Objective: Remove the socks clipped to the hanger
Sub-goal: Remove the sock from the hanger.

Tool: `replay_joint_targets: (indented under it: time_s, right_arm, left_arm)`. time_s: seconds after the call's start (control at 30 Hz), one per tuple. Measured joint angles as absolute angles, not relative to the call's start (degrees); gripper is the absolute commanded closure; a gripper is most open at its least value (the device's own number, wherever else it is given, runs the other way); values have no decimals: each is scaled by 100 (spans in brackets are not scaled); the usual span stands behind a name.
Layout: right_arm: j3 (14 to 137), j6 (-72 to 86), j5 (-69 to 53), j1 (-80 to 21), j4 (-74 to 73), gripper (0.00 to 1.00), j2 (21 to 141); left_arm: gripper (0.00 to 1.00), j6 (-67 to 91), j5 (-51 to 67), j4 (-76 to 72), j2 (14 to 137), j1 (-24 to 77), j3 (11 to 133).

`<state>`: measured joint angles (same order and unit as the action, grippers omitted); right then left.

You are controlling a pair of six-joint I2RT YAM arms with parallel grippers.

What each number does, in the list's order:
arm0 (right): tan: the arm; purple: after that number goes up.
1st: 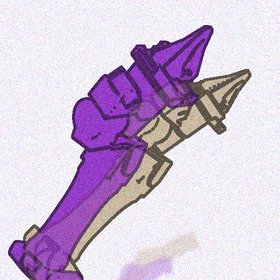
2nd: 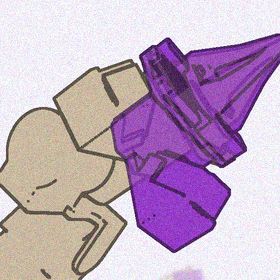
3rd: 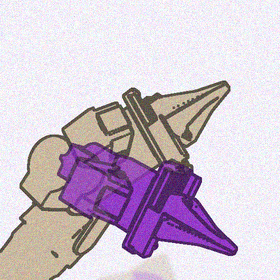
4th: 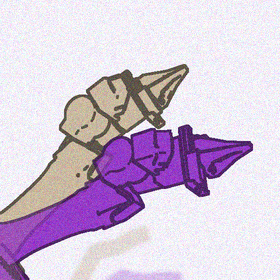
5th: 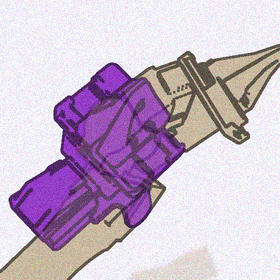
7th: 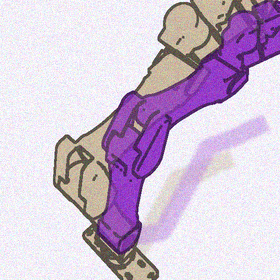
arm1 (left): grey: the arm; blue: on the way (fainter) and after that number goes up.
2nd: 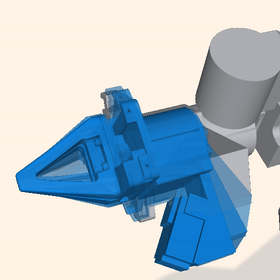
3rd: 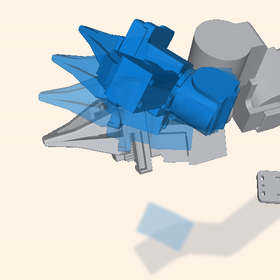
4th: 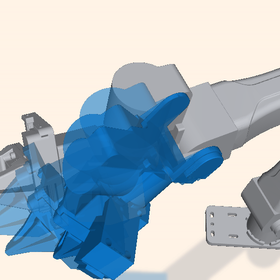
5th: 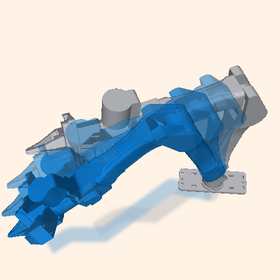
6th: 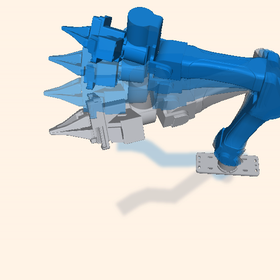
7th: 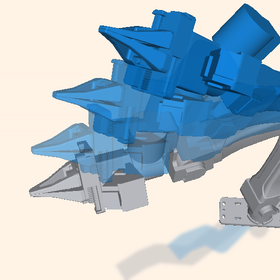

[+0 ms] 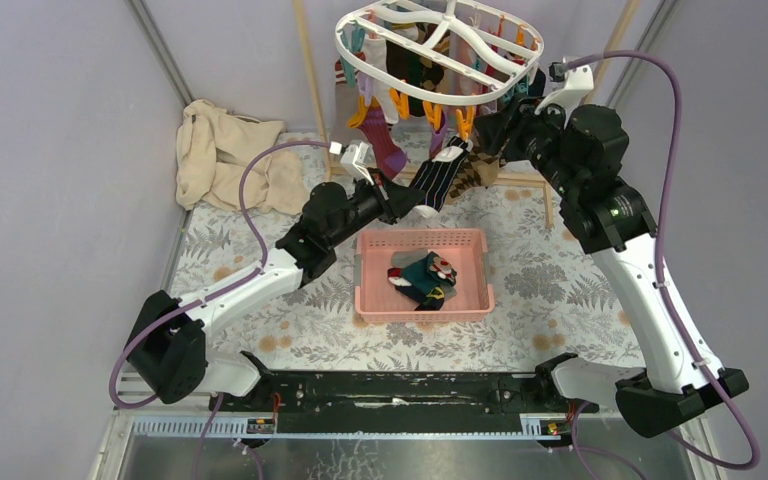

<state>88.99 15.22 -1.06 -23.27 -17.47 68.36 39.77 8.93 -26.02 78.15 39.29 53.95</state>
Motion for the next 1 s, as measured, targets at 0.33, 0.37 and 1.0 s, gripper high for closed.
replay_joint_targets:
  time_s: [0.33, 0.37, 1.0]
  right_arm:
    - [9039, 1525, -248, -2327, -1822, 39, 7218]
    - [9045, 1522, -268, -2331, -1822, 38, 7247]
    - [9262, 1452, -408, -2523, -1815, 39, 7352]
  left_arm:
    - [100, 3903, 738, -2591, 7817, 3927, 5391]
    - [100, 3896, 720, -2589, 7817, 3927, 5391]
    - [100, 3879, 569, -2565, 7891, 3927, 5391]
